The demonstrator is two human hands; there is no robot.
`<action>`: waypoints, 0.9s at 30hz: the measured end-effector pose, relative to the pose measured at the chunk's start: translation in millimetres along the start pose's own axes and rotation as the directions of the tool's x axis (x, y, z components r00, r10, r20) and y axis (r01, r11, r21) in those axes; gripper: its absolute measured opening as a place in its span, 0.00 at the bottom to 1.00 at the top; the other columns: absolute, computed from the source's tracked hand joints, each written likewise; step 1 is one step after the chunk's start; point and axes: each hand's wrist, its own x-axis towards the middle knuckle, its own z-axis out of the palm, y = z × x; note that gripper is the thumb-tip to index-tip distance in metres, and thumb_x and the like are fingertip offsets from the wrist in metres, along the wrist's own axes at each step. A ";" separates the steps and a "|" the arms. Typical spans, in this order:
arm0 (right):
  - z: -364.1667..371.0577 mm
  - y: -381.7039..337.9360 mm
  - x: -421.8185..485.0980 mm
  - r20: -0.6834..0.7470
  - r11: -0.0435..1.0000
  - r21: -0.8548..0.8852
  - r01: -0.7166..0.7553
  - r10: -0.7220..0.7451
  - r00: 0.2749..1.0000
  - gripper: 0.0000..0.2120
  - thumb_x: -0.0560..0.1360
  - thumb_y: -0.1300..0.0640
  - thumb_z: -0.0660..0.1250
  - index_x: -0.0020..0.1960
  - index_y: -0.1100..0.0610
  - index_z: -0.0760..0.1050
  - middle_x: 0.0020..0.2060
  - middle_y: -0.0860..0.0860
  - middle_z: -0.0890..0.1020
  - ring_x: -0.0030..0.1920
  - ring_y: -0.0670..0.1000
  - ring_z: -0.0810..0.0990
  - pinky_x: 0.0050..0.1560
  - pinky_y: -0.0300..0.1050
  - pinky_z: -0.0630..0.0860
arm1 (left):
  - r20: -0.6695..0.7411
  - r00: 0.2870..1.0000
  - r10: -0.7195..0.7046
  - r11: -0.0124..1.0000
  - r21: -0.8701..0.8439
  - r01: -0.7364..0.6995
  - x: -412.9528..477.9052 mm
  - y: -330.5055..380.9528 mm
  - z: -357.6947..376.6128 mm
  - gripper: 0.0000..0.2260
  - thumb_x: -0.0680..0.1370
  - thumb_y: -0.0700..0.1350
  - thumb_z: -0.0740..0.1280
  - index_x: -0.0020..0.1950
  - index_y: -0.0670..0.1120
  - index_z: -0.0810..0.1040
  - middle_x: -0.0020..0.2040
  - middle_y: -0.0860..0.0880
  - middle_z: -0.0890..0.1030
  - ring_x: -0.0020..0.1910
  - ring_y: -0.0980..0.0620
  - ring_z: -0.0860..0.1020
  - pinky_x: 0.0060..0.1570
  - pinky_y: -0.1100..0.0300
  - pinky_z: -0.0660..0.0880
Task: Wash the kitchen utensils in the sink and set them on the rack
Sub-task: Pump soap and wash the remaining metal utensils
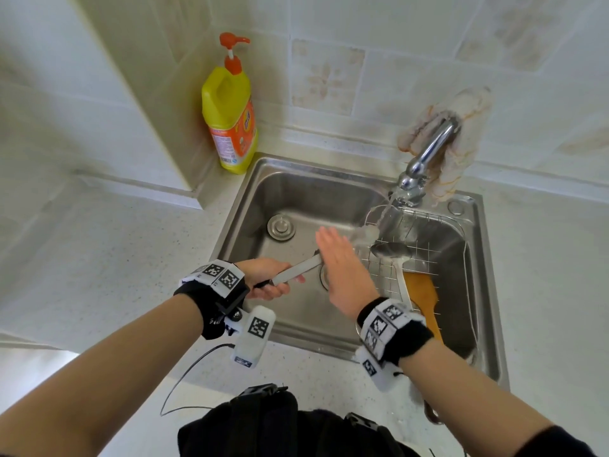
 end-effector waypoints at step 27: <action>-15.0 -22.4 20.5 0.051 0.957 0.281 0.065 -0.083 0.995 0.40 0.71 0.76 0.57 0.76 0.58 0.43 0.76 0.50 0.43 0.74 0.46 0.38 0.74 0.41 0.38 | -0.388 0.749 0.538 0.712 0.685 -0.157 7.0 -1.2 8.4 0.04 0.78 0.43 0.61 0.48 0.43 0.70 0.39 0.47 0.77 0.32 0.51 0.78 0.29 0.64 0.71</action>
